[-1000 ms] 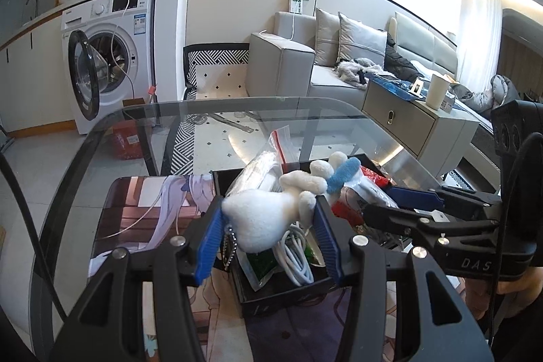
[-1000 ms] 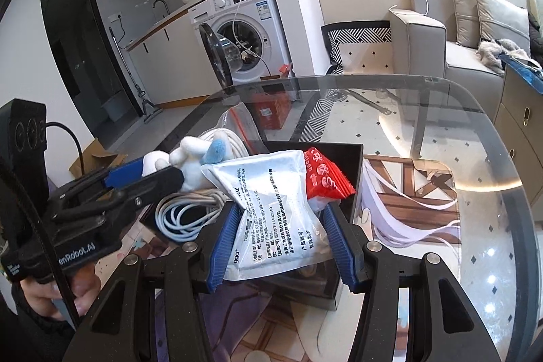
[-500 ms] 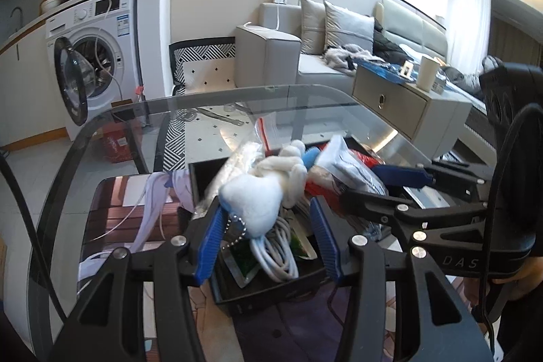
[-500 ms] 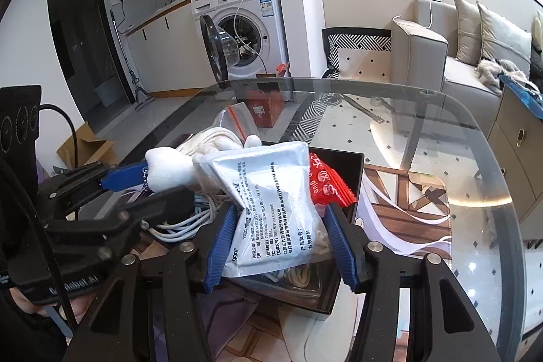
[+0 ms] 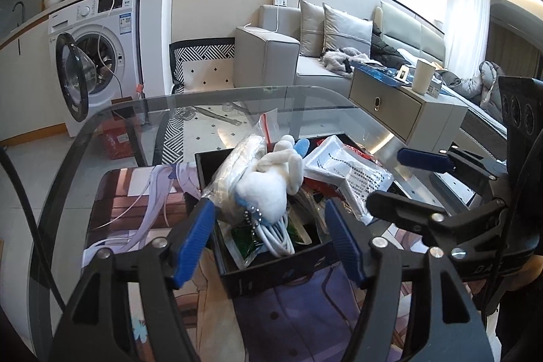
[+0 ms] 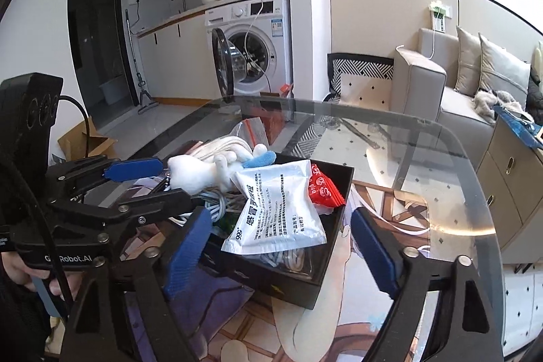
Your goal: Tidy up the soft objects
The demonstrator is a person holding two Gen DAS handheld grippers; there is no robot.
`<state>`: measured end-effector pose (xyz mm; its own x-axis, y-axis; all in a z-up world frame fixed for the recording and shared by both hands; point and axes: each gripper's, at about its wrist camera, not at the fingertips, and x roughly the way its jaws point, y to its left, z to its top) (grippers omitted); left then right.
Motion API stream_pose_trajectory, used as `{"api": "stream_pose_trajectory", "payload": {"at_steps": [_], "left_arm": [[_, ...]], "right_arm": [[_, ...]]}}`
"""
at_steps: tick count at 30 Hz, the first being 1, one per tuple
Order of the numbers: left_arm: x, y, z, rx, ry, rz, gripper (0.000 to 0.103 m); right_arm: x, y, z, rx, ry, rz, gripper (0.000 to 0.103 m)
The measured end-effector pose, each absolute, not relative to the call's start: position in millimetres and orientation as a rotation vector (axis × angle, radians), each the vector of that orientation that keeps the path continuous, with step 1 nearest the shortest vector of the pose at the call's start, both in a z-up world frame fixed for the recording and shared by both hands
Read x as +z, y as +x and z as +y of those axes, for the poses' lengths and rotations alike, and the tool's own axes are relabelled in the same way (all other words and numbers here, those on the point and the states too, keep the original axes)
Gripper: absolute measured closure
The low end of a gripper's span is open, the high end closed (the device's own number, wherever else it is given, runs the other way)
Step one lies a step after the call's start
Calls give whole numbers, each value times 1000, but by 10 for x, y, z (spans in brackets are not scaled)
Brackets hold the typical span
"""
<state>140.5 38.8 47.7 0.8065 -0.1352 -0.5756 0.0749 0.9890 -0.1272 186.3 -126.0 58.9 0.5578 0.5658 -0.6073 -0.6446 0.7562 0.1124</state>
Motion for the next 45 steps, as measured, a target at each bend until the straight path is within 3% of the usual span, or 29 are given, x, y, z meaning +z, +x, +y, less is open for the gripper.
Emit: {"api": "stream_pose_trajectory", "payload": {"at_steps": [2,4,8,45], "left_arm": [[492,1342,384,-102,-94,607,18],[524,1285,388,-105,-92,589,17],[547,1159,400,-86,-74,556,0],[258,852,356,38,-82,464,0]], "right_arm": [[604,1817,-1290,716,-122,661,7],[618,1759,-1328,714,-117,644,2],[634,1664,-1391,713,-106,621,1],[470,1183,-1646,683,-81,464,1]]}}
